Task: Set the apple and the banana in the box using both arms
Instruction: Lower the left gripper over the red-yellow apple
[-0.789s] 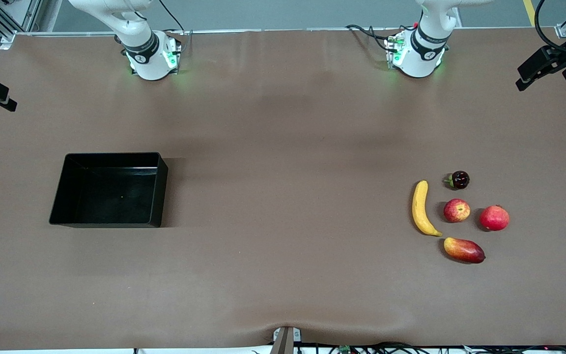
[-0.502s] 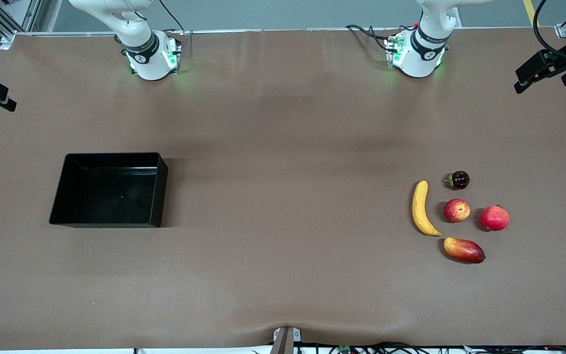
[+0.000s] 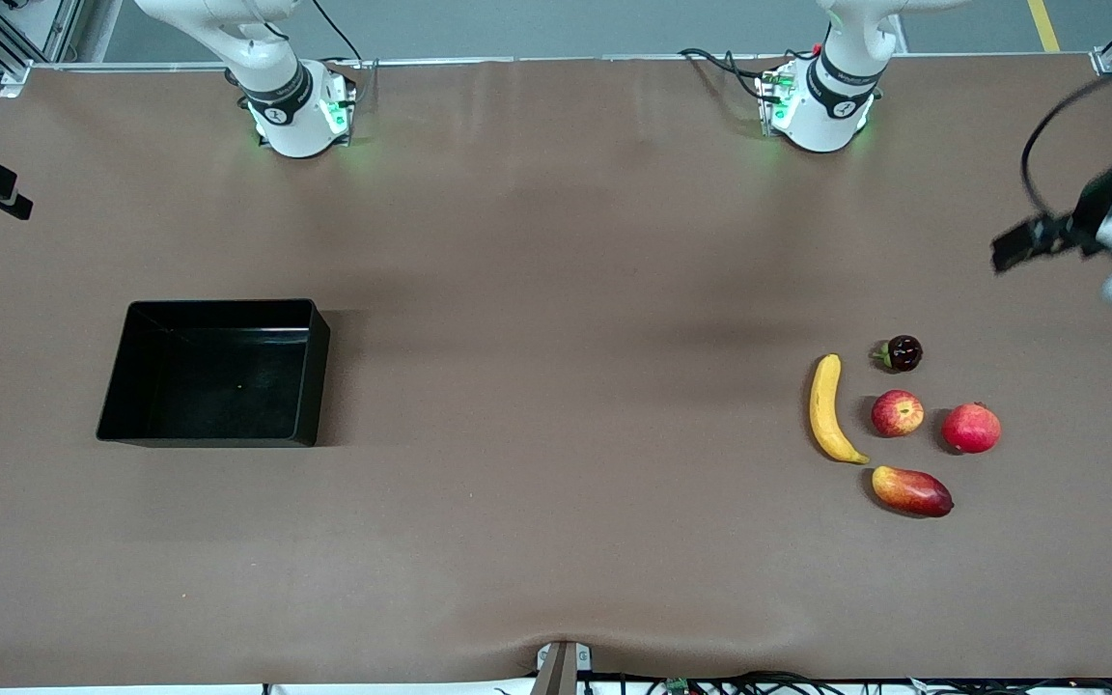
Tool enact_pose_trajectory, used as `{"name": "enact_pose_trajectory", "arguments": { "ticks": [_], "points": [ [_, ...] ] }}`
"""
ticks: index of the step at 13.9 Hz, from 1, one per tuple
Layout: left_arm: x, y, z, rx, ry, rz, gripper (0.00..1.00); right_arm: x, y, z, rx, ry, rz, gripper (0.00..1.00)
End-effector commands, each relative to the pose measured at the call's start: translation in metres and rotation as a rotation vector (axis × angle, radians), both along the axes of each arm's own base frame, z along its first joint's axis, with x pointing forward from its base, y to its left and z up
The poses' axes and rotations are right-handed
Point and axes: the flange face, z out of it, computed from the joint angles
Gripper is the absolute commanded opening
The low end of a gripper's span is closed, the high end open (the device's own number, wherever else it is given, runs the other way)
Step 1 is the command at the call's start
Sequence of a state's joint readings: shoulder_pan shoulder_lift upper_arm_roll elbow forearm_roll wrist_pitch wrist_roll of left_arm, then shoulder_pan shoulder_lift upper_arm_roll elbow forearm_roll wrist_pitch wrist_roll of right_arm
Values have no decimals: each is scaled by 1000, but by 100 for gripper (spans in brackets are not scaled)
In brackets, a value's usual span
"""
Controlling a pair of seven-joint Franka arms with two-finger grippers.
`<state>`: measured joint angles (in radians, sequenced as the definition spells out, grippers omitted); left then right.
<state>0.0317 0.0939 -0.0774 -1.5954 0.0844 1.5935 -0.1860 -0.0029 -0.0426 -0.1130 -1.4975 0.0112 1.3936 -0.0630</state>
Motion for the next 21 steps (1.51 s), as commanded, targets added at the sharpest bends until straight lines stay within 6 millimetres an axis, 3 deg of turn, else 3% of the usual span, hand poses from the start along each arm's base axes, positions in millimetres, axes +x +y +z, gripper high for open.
{"name": "enact_pose_trajectory", "arguments": {
  "ticks": [1, 6, 8, 11, 13, 15, 21],
  "points": [
    [32, 17, -59, 6, 0, 6, 100, 10, -6, -7, -10, 13, -2, 100],
    [31, 38, -186, -19, -117, 16, 100, 36, -28, -56, -45, 100, -27, 100],
    [35, 51, -228, -29, -137, 32, 100, 44, -50, -73, -42, 115, -59, 100],
    [45, 50, -284, -46, -147, 29, 100, 61, -78, -114, -35, 149, -96, 100],
    [47, 49, -304, -51, -135, 30, 100, 69, -85, -141, -28, 189, -71, 100],
    [47, 48, -324, -62, -107, 36, 100, 84, -104, -183, -16, 191, -40, 100],
    [44, 44, -353, -84, -62, 47, 100, 112, -146, -285, -9, 177, 9, 100]
  ]
}}
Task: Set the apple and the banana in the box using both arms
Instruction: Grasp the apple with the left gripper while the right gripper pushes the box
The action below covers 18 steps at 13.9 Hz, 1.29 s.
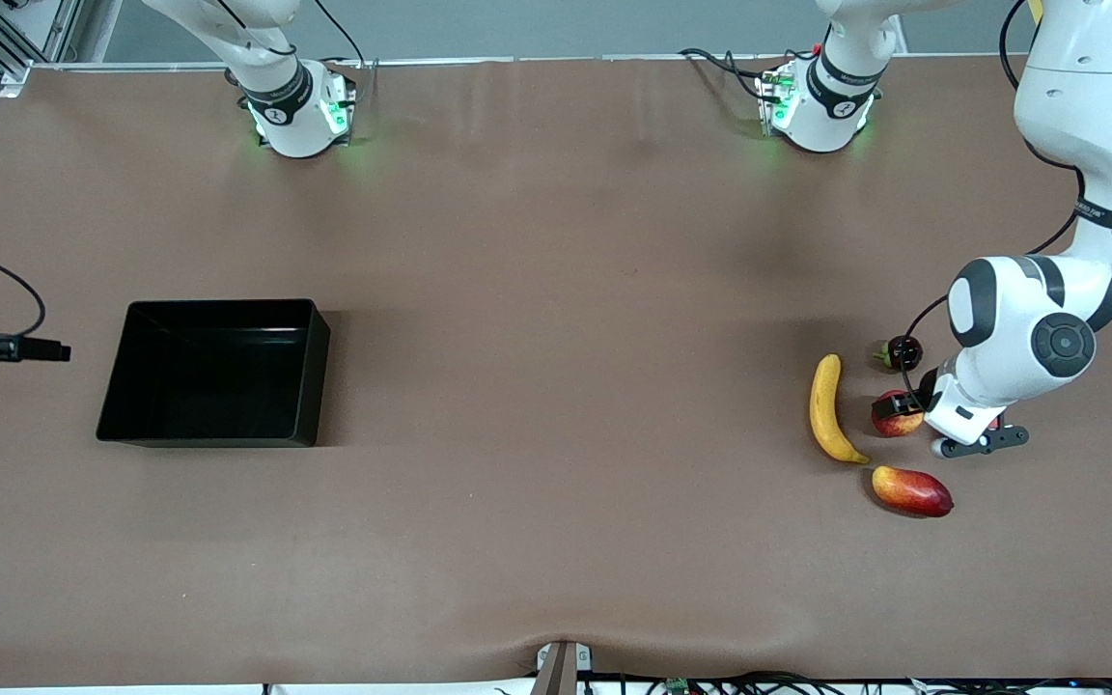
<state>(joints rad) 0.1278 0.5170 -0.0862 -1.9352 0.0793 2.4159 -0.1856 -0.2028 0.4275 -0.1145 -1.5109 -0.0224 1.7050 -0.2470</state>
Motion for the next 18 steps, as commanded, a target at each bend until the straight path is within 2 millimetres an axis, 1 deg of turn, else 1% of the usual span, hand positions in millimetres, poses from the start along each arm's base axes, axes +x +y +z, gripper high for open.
{"name": "enact_pose_trajectory", "arguments": {
  "ticks": [1, 2, 3, 4, 5, 6, 7, 8, 9, 10, 11, 12, 14, 16, 18],
  "points": [
    [5, 0, -5, -12, -4, -9, 88, 10, -13, -41, 13, -14, 32, 100],
    [7, 0, -2, -12, -9, -7, 51, 8, -17, -61, 11, -24, 38, 100],
    [11, -5, 2, -11, -16, -11, 19, 4, -17, -80, 15, -28, 37, 100],
    [12, -7, 4, -11, -15, -11, 0, 0, -13, -96, 24, -45, 33, 100],
    [14, -5, 8, -8, -21, -21, 0, -3, -12, -109, 25, -60, 32, 100],
    [17, -3, 18, -4, -33, -27, 0, -7, -12, -124, 26, -63, 44, 100],
    [21, -5, 30, -1, -35, -40, 0, -11, -12, -134, 39, -57, 87, 91],
    [25, -10, 49, 0, -39, -51, 0, -14, -13, -139, 51, -49, 123, 56],
    [29, -15, 72, -1, -46, -58, 0, -16, -17, -140, 56, -47, 127, 14],
    [33, -21, 95, -2, -48, -64, 0, -16, -16, -140, 57, -46, 127, 0],
    [36, -26, 118, -1, -38, -64, 0, -16, -17, -140, 57, -46, 126, 0],
    [39, -36, 142, -5, -30, -74, 0, -16, -16, -140, 57, -44, 127, 0],
    [41, -47, 180, -7, -4, -81, 0, -16, -16, -140, 57, -44, 127, 0],
    [40, -54, 209, 0, 48, -50, 0, -16, -16, -140, 57, -44, 127, 0],
    [43, -52, 235, 5, 52, -50, 0, -16, -14, -140, 57, -43, 124, 0]
  ]
}}
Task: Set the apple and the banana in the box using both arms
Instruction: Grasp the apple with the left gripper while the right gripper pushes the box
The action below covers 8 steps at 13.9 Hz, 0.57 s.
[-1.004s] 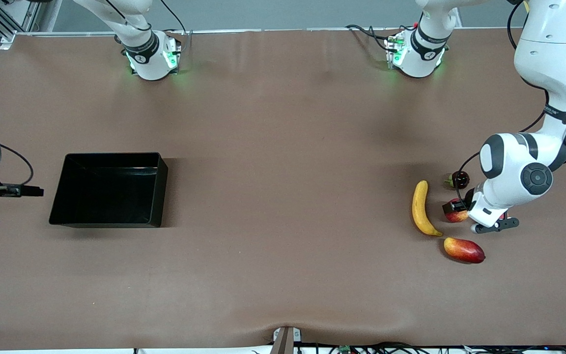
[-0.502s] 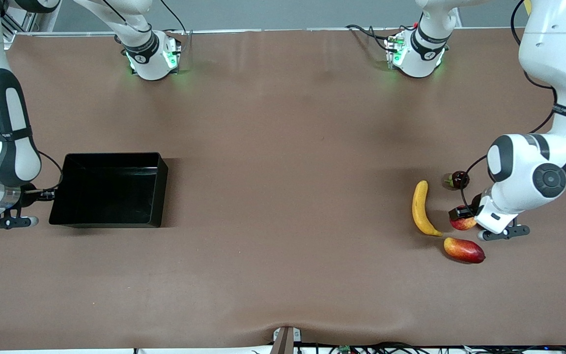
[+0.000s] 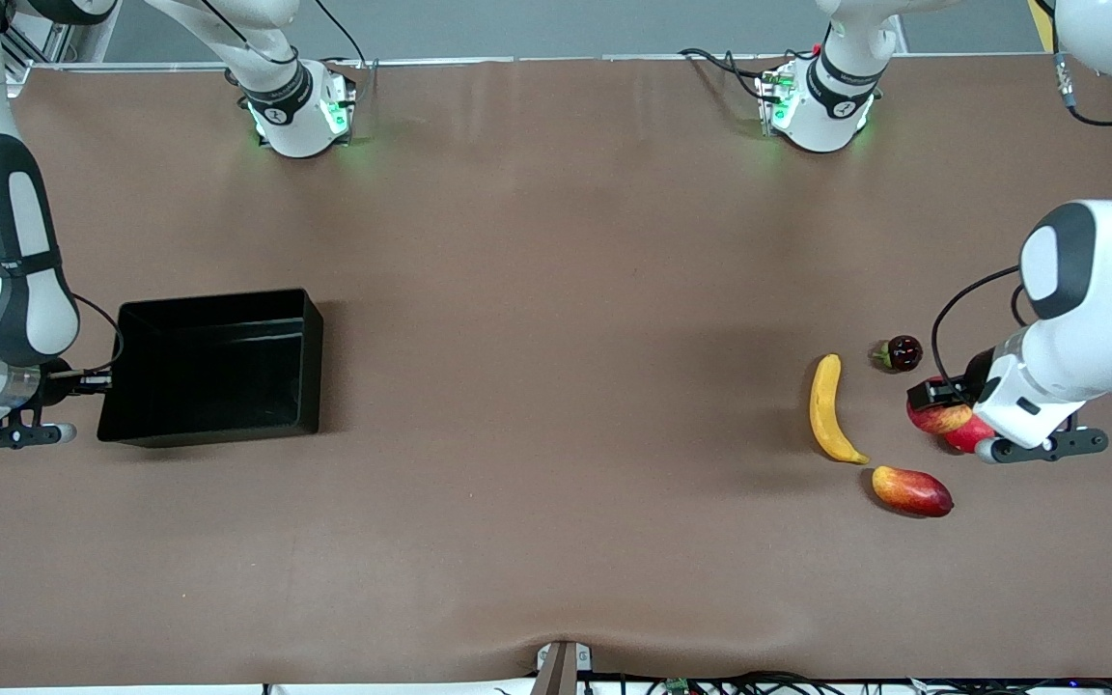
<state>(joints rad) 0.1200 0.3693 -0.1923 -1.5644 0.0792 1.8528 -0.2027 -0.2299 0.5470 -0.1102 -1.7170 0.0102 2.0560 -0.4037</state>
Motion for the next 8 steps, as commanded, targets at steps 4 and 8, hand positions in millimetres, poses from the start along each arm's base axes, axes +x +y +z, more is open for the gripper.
{"name": "enact_pose_trajectory", "arguments": {
  "ticks": [4, 8],
  "points": [
    [-9, 6, 62, 17, 11, 8, 0, 20, 19, 64, 146, 26, -44, 0],
    [-32, 2, 109, 31, -7, 21, 0, 32, 58, 104, 215, 79, -127, 0]
  ]
}}
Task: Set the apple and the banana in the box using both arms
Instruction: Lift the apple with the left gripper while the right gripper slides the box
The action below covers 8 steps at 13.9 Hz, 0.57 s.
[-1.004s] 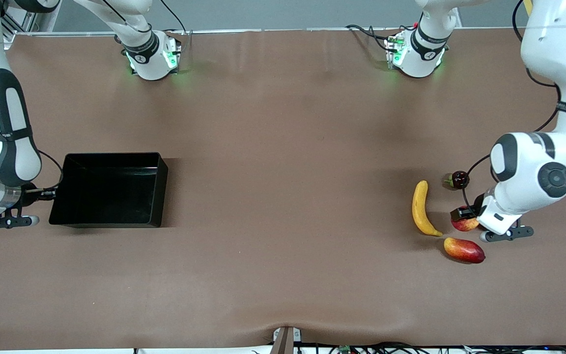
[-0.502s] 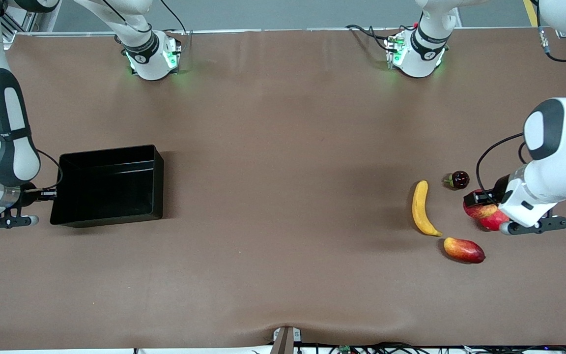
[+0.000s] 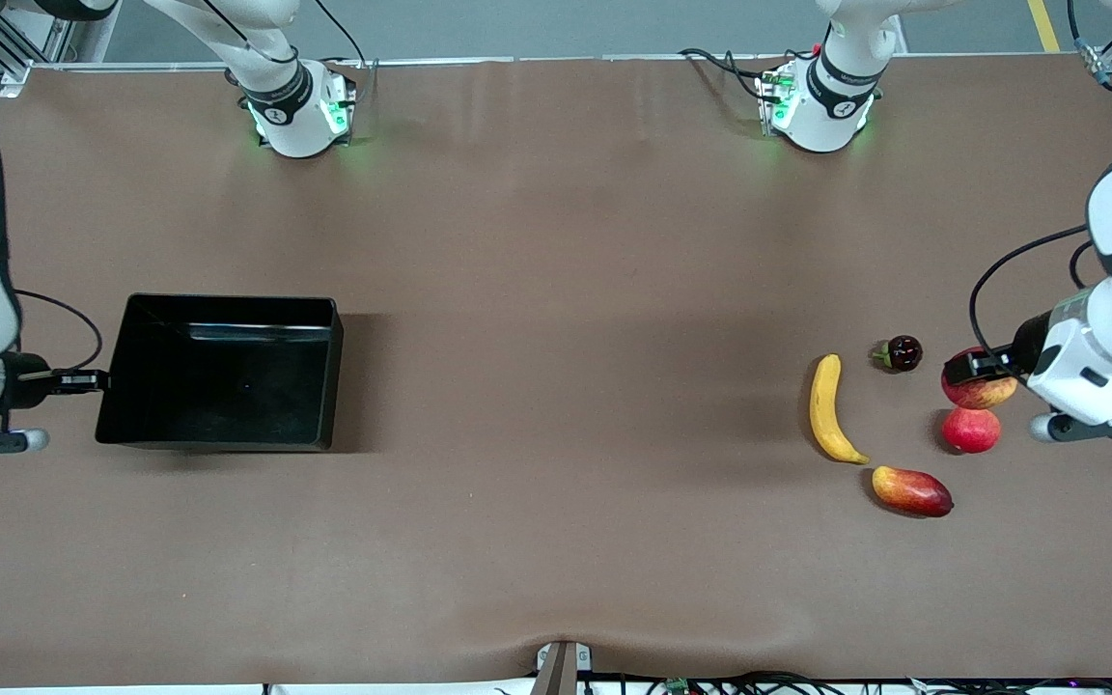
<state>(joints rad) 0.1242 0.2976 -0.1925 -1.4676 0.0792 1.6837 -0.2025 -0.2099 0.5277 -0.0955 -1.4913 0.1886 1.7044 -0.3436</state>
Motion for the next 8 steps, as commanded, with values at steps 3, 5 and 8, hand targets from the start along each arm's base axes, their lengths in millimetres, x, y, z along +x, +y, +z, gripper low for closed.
{"name": "enact_pose_trajectory", "arguments": {
  "ticks": [3, 5, 8],
  "points": [
    [-29, -27, 49, 4, -8, -20, 0, 8, 70, 14, 131, 51, -33, 0],
    [-34, -44, 57, 2, -17, -13, 0, 13, 103, 15, 120, 63, -20, 0],
    [-37, -57, 49, 6, 11, -12, 0, 18, 185, 17, 60, 104, -67, 0]
  ]
}}
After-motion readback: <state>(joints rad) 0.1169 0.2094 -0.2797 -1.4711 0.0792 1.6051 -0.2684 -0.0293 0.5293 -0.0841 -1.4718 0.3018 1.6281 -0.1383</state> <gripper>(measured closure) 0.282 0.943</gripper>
